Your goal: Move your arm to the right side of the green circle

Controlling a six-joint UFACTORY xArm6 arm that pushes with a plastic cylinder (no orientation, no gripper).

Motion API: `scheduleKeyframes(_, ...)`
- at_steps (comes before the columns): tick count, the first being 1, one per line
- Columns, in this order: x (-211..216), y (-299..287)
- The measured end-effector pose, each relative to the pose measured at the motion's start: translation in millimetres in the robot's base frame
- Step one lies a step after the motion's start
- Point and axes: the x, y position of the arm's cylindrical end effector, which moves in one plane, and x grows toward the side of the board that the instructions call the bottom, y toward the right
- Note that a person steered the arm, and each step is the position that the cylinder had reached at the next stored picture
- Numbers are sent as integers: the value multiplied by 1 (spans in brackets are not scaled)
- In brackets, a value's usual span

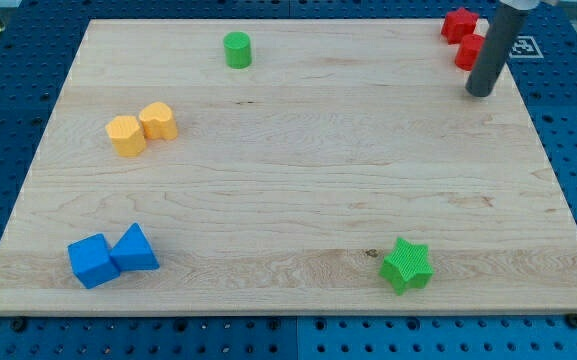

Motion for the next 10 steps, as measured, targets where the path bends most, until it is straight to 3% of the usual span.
scheduleKeyframes(1,-39,-6)
scheduleKeyframes(2,-51,-7)
scheduleKeyframes(4,-48,-22)
scheduleKeyframes(5,-48,-75)
scheduleKeyframes(9,-54,-96)
scheduleKeyframes(10,-57,-143)
